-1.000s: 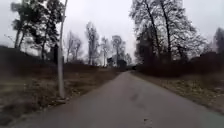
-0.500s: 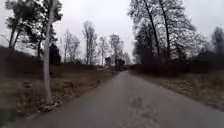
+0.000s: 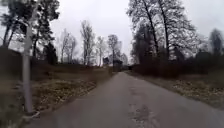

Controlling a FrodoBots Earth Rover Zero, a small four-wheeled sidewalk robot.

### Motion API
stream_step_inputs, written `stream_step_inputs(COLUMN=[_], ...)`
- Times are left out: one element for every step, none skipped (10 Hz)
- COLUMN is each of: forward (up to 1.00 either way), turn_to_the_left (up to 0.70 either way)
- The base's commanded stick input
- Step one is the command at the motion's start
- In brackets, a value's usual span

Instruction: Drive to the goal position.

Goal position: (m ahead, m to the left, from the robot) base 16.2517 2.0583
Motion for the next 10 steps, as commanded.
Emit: stream_step_inputs(forward=[1.0, 1.0, 1.0, 1.0, 1.0, 1.0, 1.0, 1.0, 1.0, 1.0], turn_to_the_left=[-0.2, -0.01, 0.0, 0.0, 0.0, 0.0, 0.0, 0.0, 0.0, 0.0])
